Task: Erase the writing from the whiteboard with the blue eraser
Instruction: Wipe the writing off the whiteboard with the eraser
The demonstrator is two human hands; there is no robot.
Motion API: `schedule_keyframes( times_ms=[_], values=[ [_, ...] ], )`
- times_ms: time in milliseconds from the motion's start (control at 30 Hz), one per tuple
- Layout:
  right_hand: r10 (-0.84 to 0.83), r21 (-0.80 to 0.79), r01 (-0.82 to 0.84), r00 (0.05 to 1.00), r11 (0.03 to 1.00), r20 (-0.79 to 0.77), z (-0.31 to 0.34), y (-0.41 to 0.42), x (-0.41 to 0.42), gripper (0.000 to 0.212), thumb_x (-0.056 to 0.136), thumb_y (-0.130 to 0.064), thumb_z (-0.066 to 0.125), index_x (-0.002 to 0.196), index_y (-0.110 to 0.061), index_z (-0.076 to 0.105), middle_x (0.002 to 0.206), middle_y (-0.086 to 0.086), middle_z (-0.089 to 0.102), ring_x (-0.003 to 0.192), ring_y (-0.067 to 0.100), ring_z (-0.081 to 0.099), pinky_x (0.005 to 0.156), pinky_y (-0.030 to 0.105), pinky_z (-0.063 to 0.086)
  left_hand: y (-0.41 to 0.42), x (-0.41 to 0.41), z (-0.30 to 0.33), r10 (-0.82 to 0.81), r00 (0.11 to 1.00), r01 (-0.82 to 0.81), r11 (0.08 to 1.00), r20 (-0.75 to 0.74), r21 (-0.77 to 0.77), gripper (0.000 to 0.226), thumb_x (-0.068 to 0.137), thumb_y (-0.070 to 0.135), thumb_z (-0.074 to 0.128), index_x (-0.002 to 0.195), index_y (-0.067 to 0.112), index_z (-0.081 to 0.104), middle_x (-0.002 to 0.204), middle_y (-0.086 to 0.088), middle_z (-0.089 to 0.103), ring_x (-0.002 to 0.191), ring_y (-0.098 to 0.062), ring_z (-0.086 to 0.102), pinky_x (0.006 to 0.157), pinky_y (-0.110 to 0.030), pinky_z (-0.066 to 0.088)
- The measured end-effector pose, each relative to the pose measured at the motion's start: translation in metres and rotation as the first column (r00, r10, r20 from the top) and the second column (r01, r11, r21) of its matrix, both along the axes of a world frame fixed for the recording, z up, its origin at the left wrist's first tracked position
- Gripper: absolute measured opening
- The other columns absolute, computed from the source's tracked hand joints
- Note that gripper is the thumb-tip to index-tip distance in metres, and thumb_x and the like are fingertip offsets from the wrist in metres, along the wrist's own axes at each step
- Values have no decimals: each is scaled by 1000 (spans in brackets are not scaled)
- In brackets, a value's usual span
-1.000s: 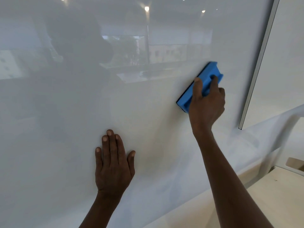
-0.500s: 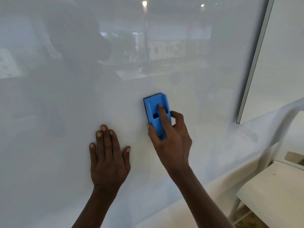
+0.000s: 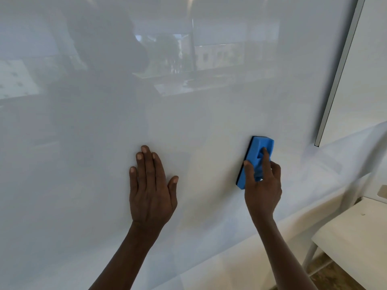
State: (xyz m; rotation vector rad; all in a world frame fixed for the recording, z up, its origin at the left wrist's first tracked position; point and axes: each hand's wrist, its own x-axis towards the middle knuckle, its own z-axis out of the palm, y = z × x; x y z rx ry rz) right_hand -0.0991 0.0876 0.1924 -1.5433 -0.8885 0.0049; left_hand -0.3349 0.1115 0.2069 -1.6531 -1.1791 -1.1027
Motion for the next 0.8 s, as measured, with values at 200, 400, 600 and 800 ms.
schedule_keyframes(
  times_ms=[200,400,600,800],
  values=[
    [-20,-1,20,972,1000,-236,-19,1,-5,51,97,-46,56,146,-36,43,120,0,56,89,12,56,78,27,40,-7,-23,3,-94,996,94,995,-6,-25,71,110,38,30,160,-5,3,163,-25,11,159,-29,-4,130,-38,4],
    [-15,3,18,892,1000,-453,-25,-2,-31,56,97,-48,54,149,-30,42,110,-4,51,92,14,51,79,29,37,-14,-52,16,-79,995,81,996,60,-28,74,106,32,39,158,-9,7,163,-27,7,159,-31,-4,130,-41,4],
    [48,110,-2,910,994,-412,-3,-10,-76,56,95,-50,57,147,-30,45,110,-5,56,85,1,55,80,27,45,-21,-84,33,-29,991,28,1000,132,5,70,108,32,35,155,-15,14,163,-29,5,159,-31,-6,129,-44,4],
    [62,186,-14,964,983,-258,38,-14,-117,55,94,-49,59,145,-29,48,116,-4,57,89,7,59,71,11,42,-24,-110,37,14,996,-16,1000,84,18,71,105,28,39,157,-10,10,164,-27,9,159,-30,-2,129,-42,5]
  ],
)
